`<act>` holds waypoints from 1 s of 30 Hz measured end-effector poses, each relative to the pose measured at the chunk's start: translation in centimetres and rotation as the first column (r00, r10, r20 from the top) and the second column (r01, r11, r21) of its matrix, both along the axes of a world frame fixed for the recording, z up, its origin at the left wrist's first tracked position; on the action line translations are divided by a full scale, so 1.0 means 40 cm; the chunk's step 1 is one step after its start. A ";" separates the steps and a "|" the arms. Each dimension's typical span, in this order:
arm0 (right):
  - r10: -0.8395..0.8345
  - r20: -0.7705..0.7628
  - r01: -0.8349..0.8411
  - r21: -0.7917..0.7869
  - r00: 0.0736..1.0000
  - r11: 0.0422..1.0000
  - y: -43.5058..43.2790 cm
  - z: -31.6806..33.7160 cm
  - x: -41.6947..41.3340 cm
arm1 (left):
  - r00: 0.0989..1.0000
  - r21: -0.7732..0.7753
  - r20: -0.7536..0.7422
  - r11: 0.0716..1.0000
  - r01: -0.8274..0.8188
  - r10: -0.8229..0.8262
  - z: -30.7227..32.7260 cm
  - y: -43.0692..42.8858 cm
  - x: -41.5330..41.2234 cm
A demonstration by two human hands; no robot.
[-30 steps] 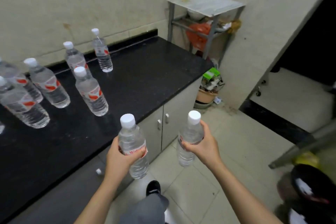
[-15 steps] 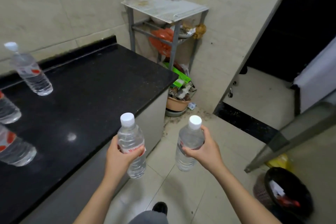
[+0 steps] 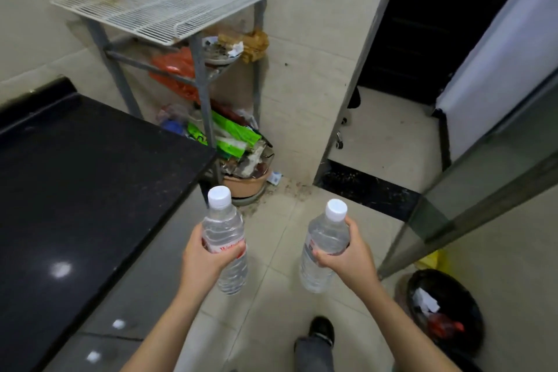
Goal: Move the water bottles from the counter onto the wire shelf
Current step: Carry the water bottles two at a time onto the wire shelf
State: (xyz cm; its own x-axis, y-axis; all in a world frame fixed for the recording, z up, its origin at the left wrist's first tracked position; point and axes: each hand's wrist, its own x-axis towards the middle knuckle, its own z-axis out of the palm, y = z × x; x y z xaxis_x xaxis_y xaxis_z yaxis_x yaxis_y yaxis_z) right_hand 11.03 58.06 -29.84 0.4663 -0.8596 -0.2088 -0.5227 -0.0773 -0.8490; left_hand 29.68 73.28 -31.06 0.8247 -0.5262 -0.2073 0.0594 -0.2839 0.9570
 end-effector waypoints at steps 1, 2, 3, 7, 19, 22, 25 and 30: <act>0.002 -0.001 -0.003 -0.005 1.000 1.000 -0.043 -0.009 -0.008 | 1.000 0.003 0.001 1.000 0.005 -0.005 -0.005 -0.043 -0.003; 0.008 -0.001 -0.008 -0.012 1.000 1.000 -0.086 -0.016 -0.013 | 1.000 0.013 0.011 1.000 0.003 -0.003 -0.006 -0.087 -0.008; 0.013 0.003 -0.013 -0.014 1.000 1.000 -0.131 -0.022 -0.017 | 1.000 0.024 0.020 1.000 -0.006 0.005 -0.009 -0.131 -0.011; 0.067 0.019 -0.067 -0.010 0.998 0.998 -0.328 -0.020 -0.016 | 0.997 -0.011 0.026 0.998 -0.069 0.069 -0.006 -0.306 -0.029; 0.252 0.017 -0.250 -0.049 0.968 0.967 -0.799 0.038 0.117 | 0.944 -0.075 0.079 0.947 -0.314 0.319 0.057 -0.620 0.004; 0.291 0.031 -0.290 -0.027 0.956 0.957 -0.873 0.037 0.197 | 0.918 -0.075 0.073 0.920 -0.385 0.390 0.046 -0.653 0.062; 0.347 0.028 -0.346 -0.058 0.937 0.937 -0.941 0.043 0.301 | 0.869 -0.073 0.061 0.870 -0.488 0.492 0.029 -0.699 0.148; 0.462 0.010 -0.455 -0.154 0.887 0.877 -1.055 0.111 0.490 | 0.843 -0.114 0.096 0.847 -0.519 0.529 0.051 -0.812 0.321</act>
